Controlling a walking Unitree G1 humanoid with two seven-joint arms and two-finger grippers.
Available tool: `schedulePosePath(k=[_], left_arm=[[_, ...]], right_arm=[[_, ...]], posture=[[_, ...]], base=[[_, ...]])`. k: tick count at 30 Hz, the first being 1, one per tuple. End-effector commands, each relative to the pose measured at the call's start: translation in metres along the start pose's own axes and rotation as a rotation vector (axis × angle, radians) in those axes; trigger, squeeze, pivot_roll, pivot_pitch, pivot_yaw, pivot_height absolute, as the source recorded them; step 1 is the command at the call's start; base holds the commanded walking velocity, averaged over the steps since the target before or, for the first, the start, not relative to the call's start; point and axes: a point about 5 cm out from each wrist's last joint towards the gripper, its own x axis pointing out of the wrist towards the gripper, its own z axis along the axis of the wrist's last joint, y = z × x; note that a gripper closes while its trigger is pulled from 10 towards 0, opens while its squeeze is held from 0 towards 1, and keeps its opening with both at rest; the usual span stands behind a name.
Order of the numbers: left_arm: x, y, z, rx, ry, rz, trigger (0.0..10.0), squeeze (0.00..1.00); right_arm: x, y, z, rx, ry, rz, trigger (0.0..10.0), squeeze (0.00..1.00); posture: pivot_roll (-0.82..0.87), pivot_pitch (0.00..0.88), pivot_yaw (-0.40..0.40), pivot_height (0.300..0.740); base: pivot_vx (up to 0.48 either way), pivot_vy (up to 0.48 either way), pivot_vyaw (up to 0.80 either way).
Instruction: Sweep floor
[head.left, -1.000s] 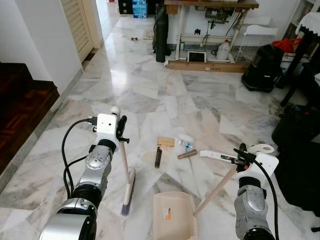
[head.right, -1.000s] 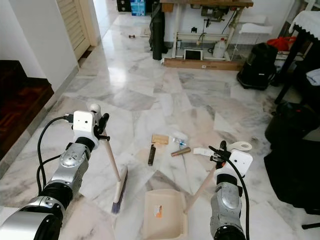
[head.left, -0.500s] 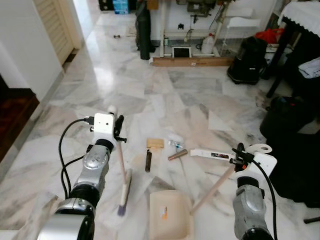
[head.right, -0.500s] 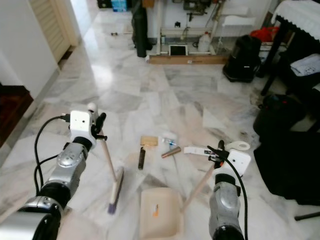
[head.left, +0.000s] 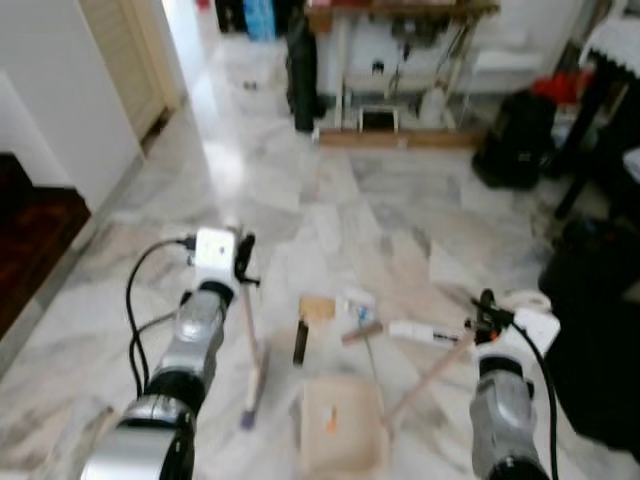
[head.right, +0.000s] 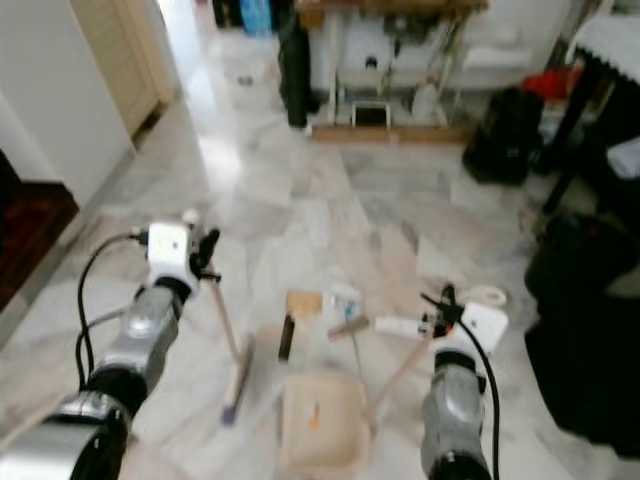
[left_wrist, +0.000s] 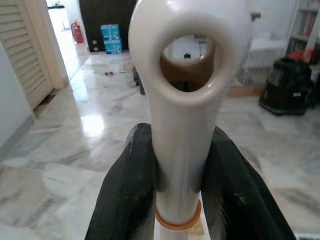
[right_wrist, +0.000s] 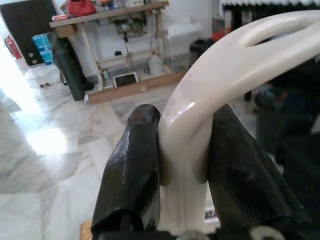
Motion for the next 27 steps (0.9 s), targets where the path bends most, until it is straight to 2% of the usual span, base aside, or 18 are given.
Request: schedulePosePath(k=[1, 27], left_arm=[[0.0032, 0.0108, 0.0119, 0.026, -0.052, 0.027, 10.0, 0.00], [0.0031, 0.0142, 0.0132, 0.033, -0.058, 0.034, 10.0, 0.00]], right_arm=[[0.0032, 0.0063, 0.0062, 0.013, -0.034, 0.015, 10.0, 0.00], [0.0027, 0.0099, 0.0053, 0.016, -0.031, 0.028, 10.0, 0.00]], posture=[[0.08, 0.002, -0.012, 0.740], [0.09, 0.000, -0.011, 0.740]], base=[[0.296, 0.000, 0.00], [0.300, 0.000, 0.00]])
